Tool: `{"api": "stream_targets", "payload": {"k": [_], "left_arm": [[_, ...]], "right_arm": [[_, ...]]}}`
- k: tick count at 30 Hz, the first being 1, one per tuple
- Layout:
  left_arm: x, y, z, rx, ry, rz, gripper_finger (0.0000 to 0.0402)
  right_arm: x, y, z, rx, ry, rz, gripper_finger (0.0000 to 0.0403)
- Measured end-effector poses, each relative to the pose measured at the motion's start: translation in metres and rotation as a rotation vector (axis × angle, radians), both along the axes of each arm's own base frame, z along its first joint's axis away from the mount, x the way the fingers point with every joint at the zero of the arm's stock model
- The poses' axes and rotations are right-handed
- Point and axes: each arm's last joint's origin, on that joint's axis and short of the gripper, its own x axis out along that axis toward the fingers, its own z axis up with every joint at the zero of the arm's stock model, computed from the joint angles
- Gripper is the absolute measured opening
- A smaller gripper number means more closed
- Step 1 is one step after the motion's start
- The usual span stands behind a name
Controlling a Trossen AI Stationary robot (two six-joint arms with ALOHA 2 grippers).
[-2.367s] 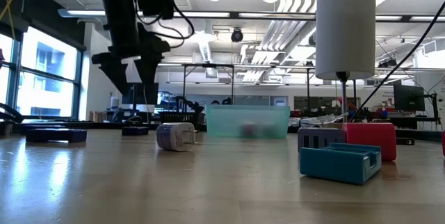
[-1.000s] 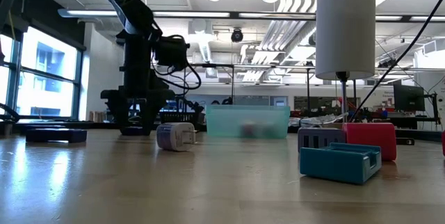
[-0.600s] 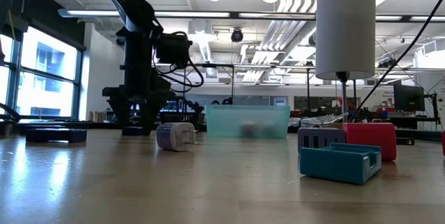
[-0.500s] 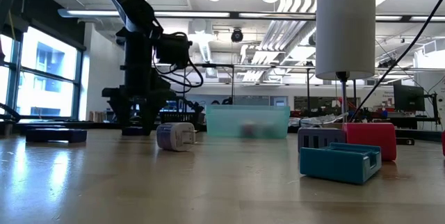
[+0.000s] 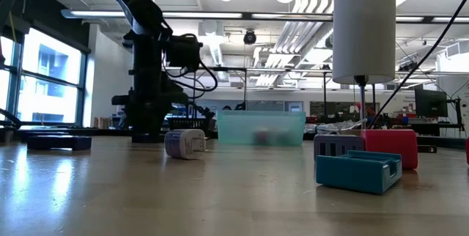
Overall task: Pick & Place Office items
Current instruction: Put the top purple digital clock into the black bin
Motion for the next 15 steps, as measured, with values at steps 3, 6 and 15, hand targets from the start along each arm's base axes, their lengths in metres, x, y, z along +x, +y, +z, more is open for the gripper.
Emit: {"api": "stream_targets", "payload": {"k": [3,6,15], "left_arm": [[0.004,-0.013,0.004,0.013,0.001,-0.055,0.0145],[0.009,-0.034,0.014,0.086,-0.001,-0.129,0.0145],[0.015,-0.126,0.066,0.145,-0.271,-0.353,0.0145]], "right_arm": [[0.000,0.000,0.000,0.000,0.000,0.000,0.0344],[0.000,0.000,0.000,0.000,0.000,0.000,0.0344],[0.006,0.006,-0.010,0.047,0.047,0.050,0.0344]]}}
